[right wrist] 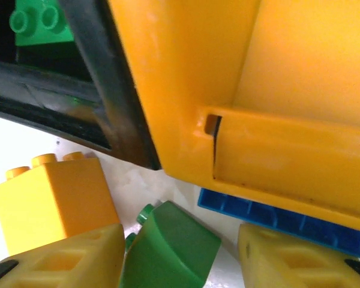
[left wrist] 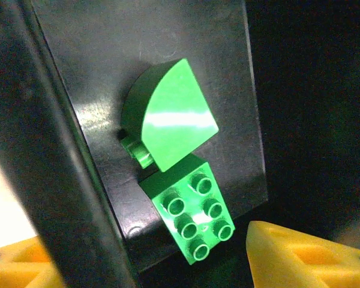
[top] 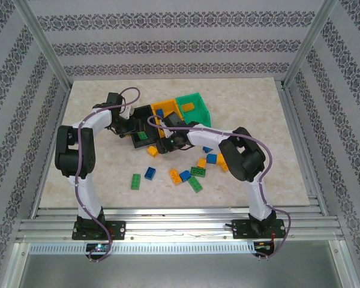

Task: Sort the legos into containers by color
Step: Move the container to the top-center of the table, then place the lego in the container.

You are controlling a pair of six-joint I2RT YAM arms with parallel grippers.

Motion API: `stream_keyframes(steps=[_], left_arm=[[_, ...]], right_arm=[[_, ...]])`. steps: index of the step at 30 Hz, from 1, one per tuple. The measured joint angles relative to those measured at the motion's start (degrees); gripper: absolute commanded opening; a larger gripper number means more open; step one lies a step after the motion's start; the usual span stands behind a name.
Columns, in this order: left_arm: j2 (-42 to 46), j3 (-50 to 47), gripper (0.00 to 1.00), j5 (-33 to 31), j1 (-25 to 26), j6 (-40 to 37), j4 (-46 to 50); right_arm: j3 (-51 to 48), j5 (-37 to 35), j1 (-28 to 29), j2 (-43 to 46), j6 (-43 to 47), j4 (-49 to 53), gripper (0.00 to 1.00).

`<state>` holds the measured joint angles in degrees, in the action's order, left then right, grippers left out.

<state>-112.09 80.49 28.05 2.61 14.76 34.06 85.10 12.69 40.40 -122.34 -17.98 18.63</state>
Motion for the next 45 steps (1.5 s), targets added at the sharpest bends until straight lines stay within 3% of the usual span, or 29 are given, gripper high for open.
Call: stream_keyframes(steps=[7,18,25,29,32,38,45], left_arm=[[6.2,0.0,0.65,-1.3,0.0,0.0,-0.1],[13.9,-1.3,0.65,-4.6,-0.1,-0.6,-1.4],[16.6,-4.0,0.65,-6.5,-0.8,-0.7,-2.9],[17.5,-4.8,0.66,-7.6,-1.2,-0.8,-3.4],[18.1,-5.2,0.66,-8.3,-1.3,-0.8,-3.5],[18.9,-5.4,0.65,-8.9,-1.3,-0.8,-3.7],[18.9,-5.7,0.65,-8.9,-1.3,-0.8,-3.8]], right_arm=[[-1.9,-1.4,0.0,1.7,0.2,-0.4,0.27],[-3.7,-2.2,1.5,9.5,0.2,1.3,0.25],[7.1,-1.3,2.5,7.8,-0.2,0.8,0.3],[18.5,-1.3,2.5,1.2,-0.2,0.3,0.47],[21.8,-1.2,2.5,-1.9,-0.2,0.2,0.49],[14.7,-1.1,2.4,0.2,0.4,0.0,0.51],[-2.0,-0.7,0.3,12.7,2.8,-2.2,0.52]])
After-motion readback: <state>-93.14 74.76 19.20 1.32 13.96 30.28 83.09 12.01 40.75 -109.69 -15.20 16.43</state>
